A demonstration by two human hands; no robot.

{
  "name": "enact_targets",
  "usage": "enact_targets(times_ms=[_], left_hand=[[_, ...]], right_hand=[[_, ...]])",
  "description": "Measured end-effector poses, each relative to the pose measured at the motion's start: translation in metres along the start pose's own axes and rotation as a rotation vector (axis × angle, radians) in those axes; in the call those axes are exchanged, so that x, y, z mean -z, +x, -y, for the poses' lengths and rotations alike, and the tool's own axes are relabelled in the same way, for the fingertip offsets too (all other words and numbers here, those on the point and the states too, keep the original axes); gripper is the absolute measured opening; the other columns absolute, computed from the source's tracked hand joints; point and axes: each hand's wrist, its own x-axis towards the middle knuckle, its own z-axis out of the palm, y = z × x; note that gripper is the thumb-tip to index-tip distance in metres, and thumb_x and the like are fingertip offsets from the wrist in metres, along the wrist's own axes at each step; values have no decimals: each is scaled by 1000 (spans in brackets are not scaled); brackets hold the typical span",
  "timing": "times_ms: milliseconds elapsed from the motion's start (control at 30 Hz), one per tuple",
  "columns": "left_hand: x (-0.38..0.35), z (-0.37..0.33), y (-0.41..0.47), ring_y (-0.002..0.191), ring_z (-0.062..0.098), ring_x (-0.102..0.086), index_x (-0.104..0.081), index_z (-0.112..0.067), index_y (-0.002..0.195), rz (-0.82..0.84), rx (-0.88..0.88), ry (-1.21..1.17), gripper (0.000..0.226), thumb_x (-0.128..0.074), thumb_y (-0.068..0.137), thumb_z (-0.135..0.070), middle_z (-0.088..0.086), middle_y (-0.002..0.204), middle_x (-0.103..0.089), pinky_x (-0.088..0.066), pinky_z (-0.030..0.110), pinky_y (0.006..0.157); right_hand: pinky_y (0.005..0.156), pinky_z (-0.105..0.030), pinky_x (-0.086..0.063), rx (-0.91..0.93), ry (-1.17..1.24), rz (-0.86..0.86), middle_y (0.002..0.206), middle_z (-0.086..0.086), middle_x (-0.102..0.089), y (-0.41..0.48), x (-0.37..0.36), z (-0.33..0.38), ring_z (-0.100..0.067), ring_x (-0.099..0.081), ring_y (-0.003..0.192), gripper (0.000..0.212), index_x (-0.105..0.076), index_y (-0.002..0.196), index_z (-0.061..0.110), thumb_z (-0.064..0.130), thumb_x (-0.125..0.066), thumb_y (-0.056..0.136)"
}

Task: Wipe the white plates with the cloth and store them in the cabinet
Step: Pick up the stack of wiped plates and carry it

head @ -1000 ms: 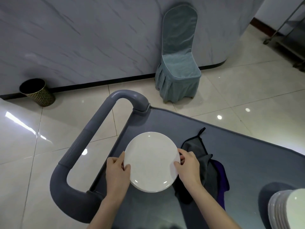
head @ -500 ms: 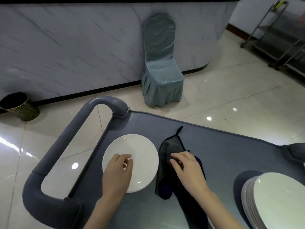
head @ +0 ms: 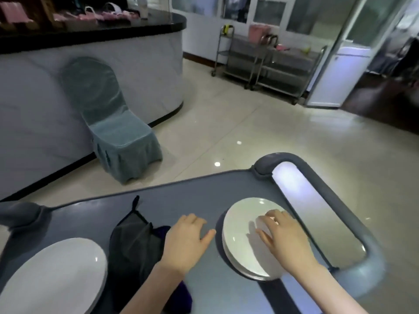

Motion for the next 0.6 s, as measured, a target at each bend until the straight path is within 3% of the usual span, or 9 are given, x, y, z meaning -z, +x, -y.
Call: enact_targets(times_ms=[167, 367, 433, 533, 600], left_hand=[[-19, -34, 24, 110, 13, -49, -60, -25, 121, 190, -63, 158, 50, -46, 91, -63, -8, 113, -56, -46, 29, 78], [-20, -49, 32, 110, 13, -47, -55, -29, 123, 323, -39, 218, 43, -52, 88, -55, -7, 114, -51, -40, 27, 72], [-21, -48, 33, 104, 12, -51, -56, -32, 122, 359, -1, 163, 41, -55, 86, -53, -8, 108, -52, -42, 27, 73], [-25, -47, 33, 81, 9, -58, -61, -30, 114, 409, 121, -99, 34, -67, 81, -38, -11, 89, -59, -49, 27, 71], [-28, -49, 33, 73, 8, -60, -62, -25, 110, 419, 211, -252, 32, -71, 79, -24, -8, 79, -63, -48, 21, 66]], right_hand=[[55, -39, -52, -110, -81, 85, 91, -10, -63, -19, -2, -54, -32, -62, 75, 54, -72, 95, 10, 31, -94, 51], [56, -35, -51, -152, -118, 117, 89, -10, -61, -21, -10, -84, -31, -61, 76, 73, -69, 96, 8, 43, -95, 37], [61, -36, -50, -169, -99, 184, 94, -9, -59, -20, -10, -88, -31, -61, 85, 71, -66, 102, 9, 48, -91, 47], [86, -36, -48, -268, 89, 290, 119, -8, -49, -17, -10, -91, -27, -46, 117, 58, -52, 125, 13, 47, -71, 82], [91, -34, -46, -366, 268, 351, 120, -5, -47, -16, -10, -92, -24, -47, 116, 53, -53, 127, 14, 42, -69, 85]])
